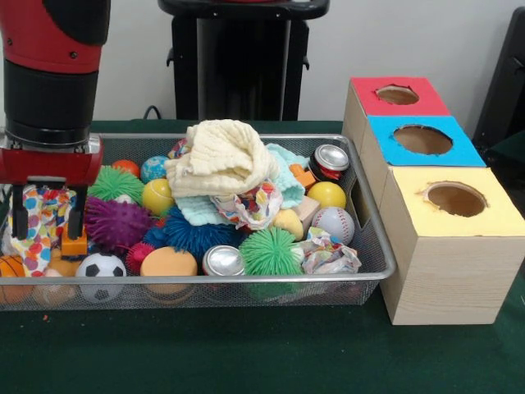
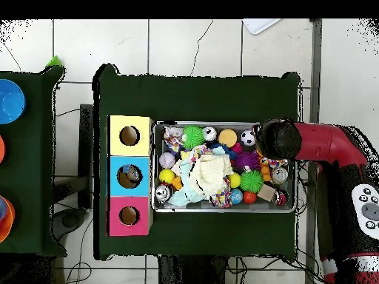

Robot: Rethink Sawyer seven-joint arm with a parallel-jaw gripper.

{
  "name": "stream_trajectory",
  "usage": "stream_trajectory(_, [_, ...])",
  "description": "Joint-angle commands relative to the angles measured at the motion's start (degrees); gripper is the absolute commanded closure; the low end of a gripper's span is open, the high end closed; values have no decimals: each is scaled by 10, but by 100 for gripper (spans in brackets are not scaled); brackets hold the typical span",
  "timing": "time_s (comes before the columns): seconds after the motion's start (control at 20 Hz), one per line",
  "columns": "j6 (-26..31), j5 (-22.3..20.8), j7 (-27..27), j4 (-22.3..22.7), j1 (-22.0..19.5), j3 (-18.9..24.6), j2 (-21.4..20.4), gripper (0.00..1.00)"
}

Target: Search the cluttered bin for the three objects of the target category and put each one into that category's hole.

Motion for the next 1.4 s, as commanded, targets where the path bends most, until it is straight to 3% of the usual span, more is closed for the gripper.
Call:
stream_trajectory(0.05, [3,-45,-65,-15,14,7,30,0])
stream_trajectory(0.3, [27,-72,-90,-22,16,-7,35,0])
stream_trajectory(1.0, [35,-113,-165,-28,-21,13,44,0])
stream_trajectory(1.4, [72,-104,-131,-25,-28,2,59,0])
